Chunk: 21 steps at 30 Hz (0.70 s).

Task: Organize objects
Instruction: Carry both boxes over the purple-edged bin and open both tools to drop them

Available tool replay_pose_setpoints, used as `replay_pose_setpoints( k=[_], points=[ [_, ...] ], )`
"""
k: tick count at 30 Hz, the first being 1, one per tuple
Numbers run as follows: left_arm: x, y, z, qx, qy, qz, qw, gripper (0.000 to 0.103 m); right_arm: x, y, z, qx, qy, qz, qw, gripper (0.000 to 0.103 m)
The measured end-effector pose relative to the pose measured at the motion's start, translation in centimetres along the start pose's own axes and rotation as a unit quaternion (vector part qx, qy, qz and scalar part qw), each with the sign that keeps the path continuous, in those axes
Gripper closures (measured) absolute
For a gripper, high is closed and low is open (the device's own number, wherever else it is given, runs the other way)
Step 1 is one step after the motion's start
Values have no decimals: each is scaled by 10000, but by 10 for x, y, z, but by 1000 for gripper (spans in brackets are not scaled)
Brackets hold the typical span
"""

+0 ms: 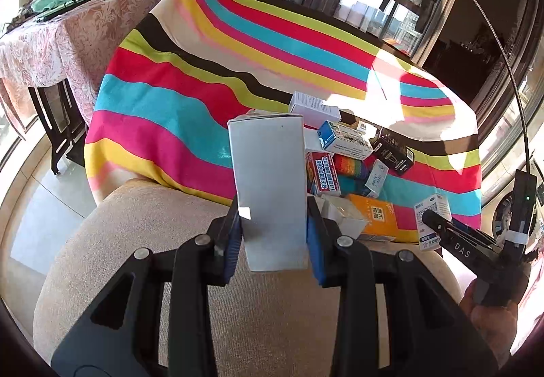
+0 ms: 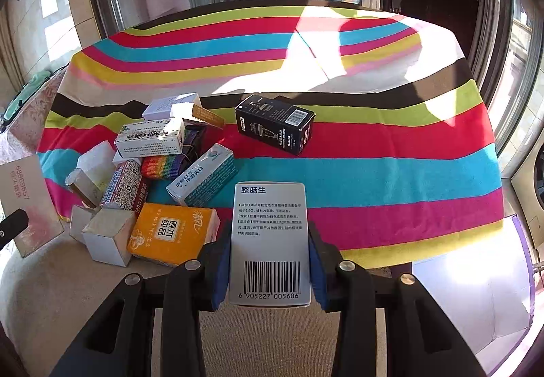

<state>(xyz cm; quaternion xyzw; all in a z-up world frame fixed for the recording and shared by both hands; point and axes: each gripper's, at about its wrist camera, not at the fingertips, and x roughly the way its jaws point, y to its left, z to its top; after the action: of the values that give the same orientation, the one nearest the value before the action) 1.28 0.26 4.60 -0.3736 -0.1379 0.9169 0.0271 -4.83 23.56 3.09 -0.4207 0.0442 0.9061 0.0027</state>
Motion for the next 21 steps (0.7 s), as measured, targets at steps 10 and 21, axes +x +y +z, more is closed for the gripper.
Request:
replay_pose_setpoints(
  k=[10, 21],
  points=[
    [14, -92, -24, 967, 530, -1112, 9877, 65, -36, -55, -20, 955, -188, -110, 9952, 63],
    [39, -186, -46, 1343, 1272, -2605, 9476, 65, -66, -154, -65, 1711, 33, -1141, 9786, 63]
  ],
)
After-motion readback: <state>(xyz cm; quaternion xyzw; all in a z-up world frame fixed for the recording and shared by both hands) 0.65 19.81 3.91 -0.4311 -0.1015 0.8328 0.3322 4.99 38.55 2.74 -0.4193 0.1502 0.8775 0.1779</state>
